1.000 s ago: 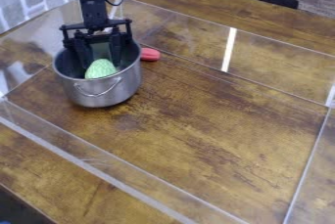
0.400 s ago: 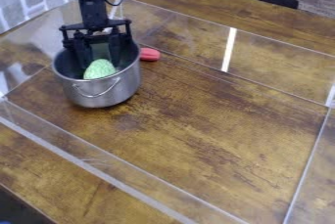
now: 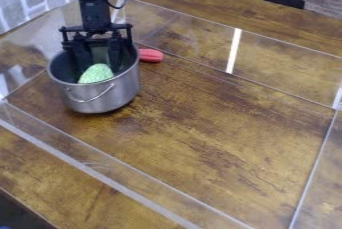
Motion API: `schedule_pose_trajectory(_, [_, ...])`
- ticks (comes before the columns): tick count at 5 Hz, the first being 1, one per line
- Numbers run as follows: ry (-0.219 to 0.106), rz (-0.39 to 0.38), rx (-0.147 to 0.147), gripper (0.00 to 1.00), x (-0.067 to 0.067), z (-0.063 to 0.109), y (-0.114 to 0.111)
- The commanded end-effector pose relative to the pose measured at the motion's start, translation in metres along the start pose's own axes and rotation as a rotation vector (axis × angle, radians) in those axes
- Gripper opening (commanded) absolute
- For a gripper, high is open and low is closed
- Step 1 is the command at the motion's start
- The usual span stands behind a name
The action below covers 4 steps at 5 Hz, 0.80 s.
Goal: Remove the green object from the silver pot and put it on the table
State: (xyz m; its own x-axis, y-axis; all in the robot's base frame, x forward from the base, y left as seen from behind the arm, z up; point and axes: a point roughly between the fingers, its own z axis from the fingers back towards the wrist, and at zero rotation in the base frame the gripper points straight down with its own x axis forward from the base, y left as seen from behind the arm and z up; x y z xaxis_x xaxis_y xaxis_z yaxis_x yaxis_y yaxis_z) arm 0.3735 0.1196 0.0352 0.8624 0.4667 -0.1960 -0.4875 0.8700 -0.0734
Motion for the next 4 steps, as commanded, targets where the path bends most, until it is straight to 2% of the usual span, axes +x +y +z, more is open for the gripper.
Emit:
schedule_pose_trajectory(1, [0.004,-0.008,0.001,0.0,-0.001,0.009,0.01])
schedule_pose_trajectory(3, [-0.002,0.026,-0.008,0.0,0.0,0.018,0.021])
schedule_pose_trajectory(4, [0.001,-0.039,0.004,0.0,-0.004,0.014,0.016])
